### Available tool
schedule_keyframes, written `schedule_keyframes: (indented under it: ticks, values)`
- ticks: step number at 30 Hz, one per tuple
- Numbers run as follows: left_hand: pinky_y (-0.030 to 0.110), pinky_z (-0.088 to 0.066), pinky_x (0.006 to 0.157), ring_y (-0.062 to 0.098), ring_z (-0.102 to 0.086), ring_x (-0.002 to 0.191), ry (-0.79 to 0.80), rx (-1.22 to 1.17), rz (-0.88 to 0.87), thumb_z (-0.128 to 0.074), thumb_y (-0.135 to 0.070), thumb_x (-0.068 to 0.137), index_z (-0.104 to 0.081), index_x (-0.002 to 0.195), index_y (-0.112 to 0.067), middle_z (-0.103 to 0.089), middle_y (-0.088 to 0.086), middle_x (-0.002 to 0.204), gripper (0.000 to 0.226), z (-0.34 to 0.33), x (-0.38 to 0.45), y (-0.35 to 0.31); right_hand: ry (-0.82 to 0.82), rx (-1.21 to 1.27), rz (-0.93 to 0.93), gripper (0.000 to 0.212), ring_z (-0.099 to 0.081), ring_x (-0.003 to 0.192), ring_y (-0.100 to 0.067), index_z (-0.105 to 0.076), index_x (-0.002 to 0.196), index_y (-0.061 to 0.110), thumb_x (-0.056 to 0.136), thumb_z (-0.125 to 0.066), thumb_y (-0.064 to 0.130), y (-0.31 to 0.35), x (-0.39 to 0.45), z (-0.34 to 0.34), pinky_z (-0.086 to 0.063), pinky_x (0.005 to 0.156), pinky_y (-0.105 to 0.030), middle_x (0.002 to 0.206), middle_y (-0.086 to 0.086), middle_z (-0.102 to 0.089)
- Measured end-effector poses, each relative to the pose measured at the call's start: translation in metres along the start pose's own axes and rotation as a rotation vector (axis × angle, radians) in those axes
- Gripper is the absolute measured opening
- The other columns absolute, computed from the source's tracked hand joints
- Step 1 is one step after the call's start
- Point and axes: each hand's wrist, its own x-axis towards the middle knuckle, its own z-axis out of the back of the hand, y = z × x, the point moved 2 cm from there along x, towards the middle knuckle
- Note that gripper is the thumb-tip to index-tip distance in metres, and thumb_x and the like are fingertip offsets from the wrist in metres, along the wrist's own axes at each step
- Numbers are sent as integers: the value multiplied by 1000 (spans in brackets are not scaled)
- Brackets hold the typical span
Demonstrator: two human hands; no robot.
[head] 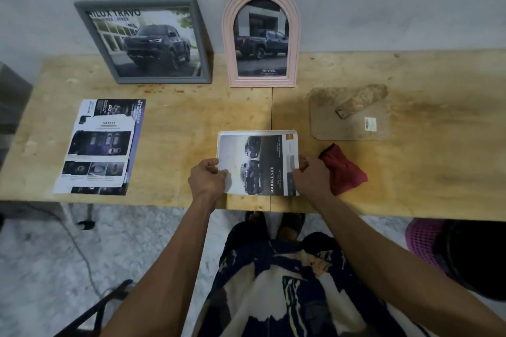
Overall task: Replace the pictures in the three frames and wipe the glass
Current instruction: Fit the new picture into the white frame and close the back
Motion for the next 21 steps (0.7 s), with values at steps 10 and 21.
schedule_keyframes:
  ticks: [10, 21]
  values:
    - [22, -43, 93, 31, -61, 117, 140, 264, -114, -68, -8, 88, -63, 130, -5, -64, 16, 130, 43, 2, 11, -3, 46, -67, 47, 14, -51, 78, -18, -59, 95, 6, 83, -53, 1, 11, 5, -3, -36, 68, -25, 80, 2, -54]
    - [35, -43, 87, 35, -42, 123, 320, 573, -430, -65, -38, 79, -43, 145, -14, -46, 18, 131, 74, -5, 25, 3, 148, -555, 211, 70, -20, 140, -34, -24, 153, 21, 90, -51, 32, 5, 5, -18, -26, 112, -46, 161, -5, -17]
